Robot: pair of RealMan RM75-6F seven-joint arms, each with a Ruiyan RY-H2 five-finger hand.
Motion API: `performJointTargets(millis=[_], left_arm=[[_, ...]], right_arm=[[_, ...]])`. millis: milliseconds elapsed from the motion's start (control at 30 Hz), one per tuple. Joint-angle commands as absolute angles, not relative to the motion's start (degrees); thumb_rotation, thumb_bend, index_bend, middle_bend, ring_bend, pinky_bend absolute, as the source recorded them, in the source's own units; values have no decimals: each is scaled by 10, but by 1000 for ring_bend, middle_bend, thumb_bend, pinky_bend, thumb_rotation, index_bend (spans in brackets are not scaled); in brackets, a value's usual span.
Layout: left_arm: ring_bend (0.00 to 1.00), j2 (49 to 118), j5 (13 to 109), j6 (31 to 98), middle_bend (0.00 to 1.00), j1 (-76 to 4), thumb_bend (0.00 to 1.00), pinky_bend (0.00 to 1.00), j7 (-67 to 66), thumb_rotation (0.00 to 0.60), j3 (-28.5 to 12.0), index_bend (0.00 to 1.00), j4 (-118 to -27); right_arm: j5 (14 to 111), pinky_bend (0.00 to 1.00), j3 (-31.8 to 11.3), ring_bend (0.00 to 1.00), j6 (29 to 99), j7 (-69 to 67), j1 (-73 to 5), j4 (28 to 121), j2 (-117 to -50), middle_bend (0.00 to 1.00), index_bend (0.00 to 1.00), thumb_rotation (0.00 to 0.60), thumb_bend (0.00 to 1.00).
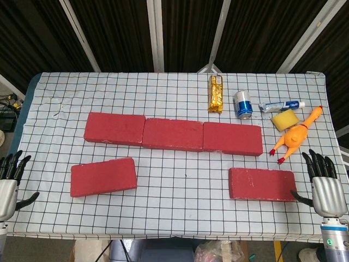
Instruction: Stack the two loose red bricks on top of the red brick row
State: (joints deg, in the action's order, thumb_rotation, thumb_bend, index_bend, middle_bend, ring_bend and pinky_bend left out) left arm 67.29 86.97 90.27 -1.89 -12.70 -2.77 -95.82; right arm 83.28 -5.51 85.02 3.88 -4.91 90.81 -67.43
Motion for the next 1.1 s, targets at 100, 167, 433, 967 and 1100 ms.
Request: performJointTargets(millis=[100, 167, 433, 967, 1100], left_arm=[[0, 673, 868, 903, 0, -18, 0, 53, -126, 600, -28, 123, -958], [0, 674, 868, 903, 0, -19, 0, 53, -127, 600, -28, 123, -959], [0, 674, 868, 899, 0, -19, 0, 53, -132, 600, -26, 123, -960], [0, 676, 858, 894, 0, -21, 0, 53, -141, 600, -28, 123, -964], [0, 678, 857, 891, 0, -21, 0, 53, -145, 600, -26, 121, -963]], right_arm=[[833, 0, -53, 0, 846, 42, -51, 908, -675, 0, 54, 600, 162], [833, 0, -52, 0, 844, 43, -51, 909, -675, 0, 54, 600, 162], [832, 0, -46, 0, 833, 40, -50, 922, -665, 0, 54, 600, 162], [760, 0, -19, 0, 668, 119, -107, 1026, -593, 0, 34, 600, 161], [725, 0, -22, 0, 646, 159, -123, 1044, -598, 0, 34, 600, 162]])
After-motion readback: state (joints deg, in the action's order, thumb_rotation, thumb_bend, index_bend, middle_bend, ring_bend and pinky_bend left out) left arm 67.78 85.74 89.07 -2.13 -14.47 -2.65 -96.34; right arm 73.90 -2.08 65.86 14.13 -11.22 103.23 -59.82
